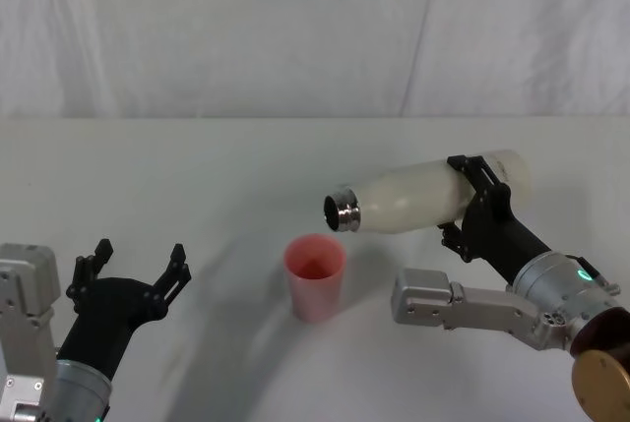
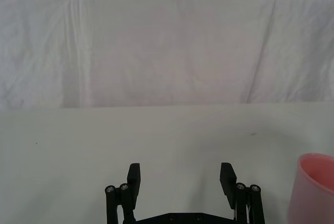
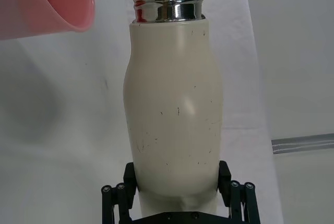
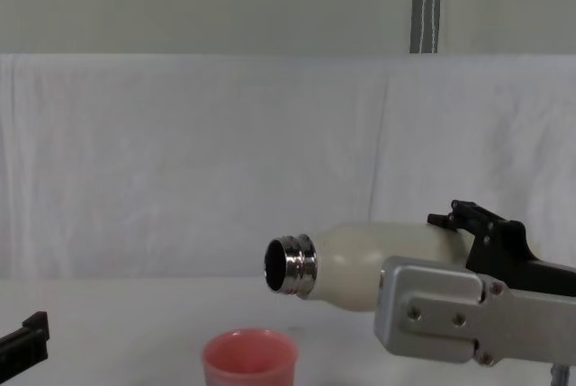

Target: Grasp the thermos with one hand and pour water into the cup lid.

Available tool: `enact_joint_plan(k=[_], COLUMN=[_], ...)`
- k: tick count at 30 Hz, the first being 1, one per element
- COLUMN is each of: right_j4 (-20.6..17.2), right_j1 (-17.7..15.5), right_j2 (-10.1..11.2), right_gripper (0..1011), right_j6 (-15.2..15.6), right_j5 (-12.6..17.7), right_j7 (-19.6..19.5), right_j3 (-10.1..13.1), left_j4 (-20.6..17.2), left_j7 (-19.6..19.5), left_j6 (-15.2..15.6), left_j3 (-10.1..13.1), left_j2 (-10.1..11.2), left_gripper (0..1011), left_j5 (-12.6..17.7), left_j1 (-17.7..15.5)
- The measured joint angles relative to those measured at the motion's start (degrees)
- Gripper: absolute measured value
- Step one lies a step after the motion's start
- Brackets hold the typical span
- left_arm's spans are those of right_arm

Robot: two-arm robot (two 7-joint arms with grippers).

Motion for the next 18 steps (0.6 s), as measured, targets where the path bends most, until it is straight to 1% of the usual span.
enact_joint_plan(k=[18], right_j4=[0.0], right_j1=[0.2], right_j2=[0.2], right_gripper=[951], right_j6=[-0.2], right_j5=[-0.4], right_j7=[0.0], right_j3=[-0.7], left_j4=[0.0], left_j7=[0.0], left_j6=[0.0], left_j3=[0.0], left_j2=[0.0], left_gripper=[1001], left_j5=[0.0], left_j1=[0.0])
